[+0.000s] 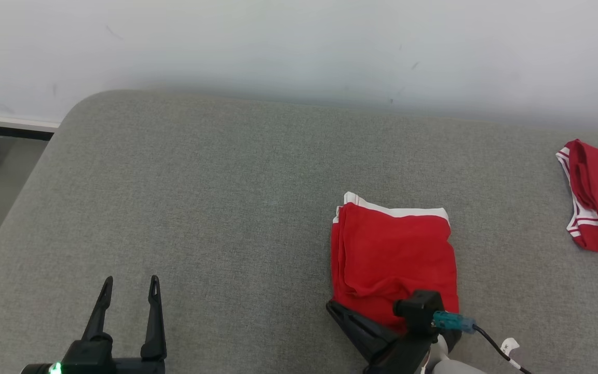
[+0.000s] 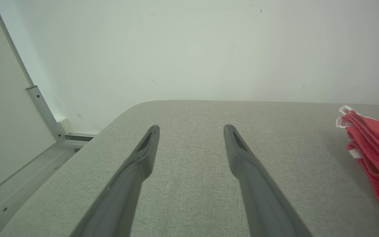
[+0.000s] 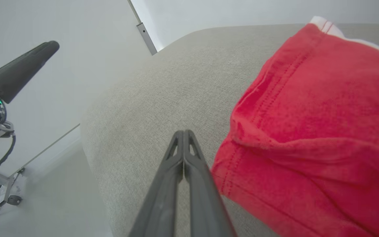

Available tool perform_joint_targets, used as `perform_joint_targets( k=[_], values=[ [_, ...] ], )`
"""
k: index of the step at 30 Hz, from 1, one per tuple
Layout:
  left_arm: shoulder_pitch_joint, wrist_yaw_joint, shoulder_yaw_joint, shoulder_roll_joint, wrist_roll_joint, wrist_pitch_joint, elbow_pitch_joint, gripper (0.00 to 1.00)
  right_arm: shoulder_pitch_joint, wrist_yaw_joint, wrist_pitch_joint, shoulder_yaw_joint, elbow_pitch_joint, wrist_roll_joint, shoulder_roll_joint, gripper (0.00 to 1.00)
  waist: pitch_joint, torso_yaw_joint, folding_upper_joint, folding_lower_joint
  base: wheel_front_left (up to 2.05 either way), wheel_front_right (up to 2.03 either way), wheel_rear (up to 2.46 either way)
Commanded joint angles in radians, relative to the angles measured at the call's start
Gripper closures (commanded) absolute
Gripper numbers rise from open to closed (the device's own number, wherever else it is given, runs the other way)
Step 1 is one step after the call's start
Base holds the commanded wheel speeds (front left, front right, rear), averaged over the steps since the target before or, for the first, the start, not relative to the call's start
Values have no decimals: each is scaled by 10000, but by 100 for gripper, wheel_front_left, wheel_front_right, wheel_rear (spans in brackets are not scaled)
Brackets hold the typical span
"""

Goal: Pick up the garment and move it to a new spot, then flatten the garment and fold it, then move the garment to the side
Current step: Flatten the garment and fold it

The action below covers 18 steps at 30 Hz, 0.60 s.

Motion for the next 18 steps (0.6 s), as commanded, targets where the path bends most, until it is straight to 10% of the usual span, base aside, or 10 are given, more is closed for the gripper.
perform_joint_targets(
  k=[1, 18],
  values=[
    [-58, -41, 4, -18, 17, -31, -1, 0, 23, -30, -40, -86, -101, -74, -12, 100, -2, -2, 0, 0, 0, 0, 0],
    [371, 1, 261, 39, 20, -31, -42, 0, 1967, -30, -42, -4697, -2432, -1447, -272, 100, -553, -626, 0, 0, 0, 0, 0]
  ],
)
